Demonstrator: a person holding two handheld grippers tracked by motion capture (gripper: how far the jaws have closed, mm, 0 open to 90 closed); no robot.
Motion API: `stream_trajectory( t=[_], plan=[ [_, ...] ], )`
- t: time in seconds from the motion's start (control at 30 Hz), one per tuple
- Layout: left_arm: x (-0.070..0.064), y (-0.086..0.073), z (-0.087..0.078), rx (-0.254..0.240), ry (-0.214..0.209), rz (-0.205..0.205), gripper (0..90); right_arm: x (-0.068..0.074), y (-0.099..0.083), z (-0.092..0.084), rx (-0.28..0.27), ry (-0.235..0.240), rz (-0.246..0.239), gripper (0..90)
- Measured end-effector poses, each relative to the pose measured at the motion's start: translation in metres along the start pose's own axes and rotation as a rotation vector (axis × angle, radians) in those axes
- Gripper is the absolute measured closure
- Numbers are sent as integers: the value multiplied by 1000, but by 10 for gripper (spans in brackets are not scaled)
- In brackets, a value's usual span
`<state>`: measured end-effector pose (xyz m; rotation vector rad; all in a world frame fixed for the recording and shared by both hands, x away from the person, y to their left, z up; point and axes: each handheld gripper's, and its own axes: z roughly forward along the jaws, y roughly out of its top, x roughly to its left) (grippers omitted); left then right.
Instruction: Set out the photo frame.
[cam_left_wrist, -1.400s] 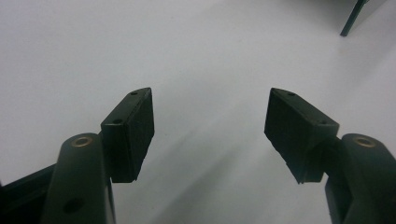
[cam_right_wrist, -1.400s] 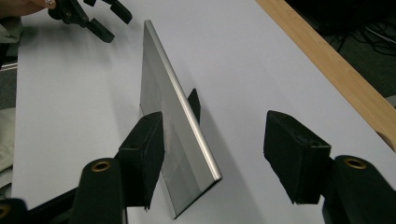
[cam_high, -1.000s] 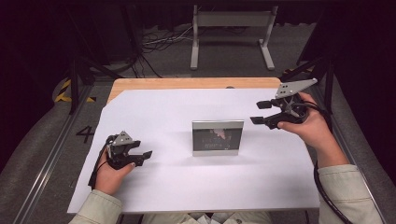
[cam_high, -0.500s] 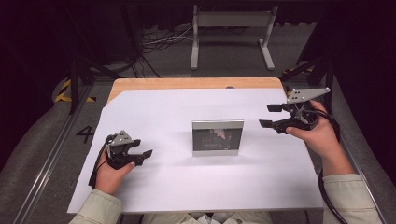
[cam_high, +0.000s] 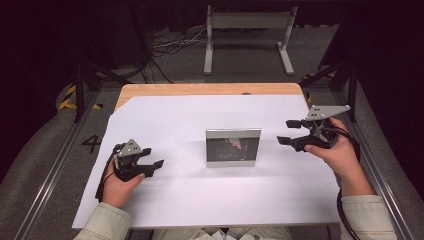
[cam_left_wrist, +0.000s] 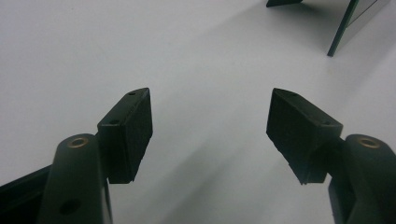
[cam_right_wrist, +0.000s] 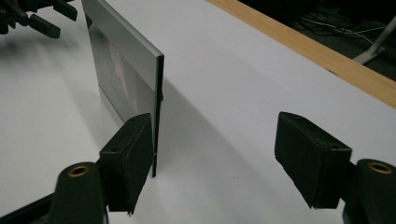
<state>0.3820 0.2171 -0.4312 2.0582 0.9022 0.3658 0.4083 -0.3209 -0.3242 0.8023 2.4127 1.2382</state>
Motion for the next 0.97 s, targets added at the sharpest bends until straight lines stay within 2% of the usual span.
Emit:
stream_trajectory(
  t=[0.13,0.27,0.4,0.47,0.77,0.93,0.97],
  plan=[
    [0,1,-1,-9,-2,2,328,2,-9,5,19,0,3,276],
    [0,2,-1,-18,1,6,328,2,-20,9,7,-3,23,276],
    [0,2,0,-20,1,2,325,1,-36,12,-16,-7,62,276],
    [0,3,0,-31,0,4,323,-1,-40,13,-4,-6,75,274],
    [0,3,0,-23,5,19,323,-3,-54,20,35,-19,90,269],
    [1,3,2,-19,16,8,318,-2,-56,21,35,-22,94,266],
    [0,3,2,-21,13,-4,318,-2,-56,21,35,-22,94,266]
  ],
)
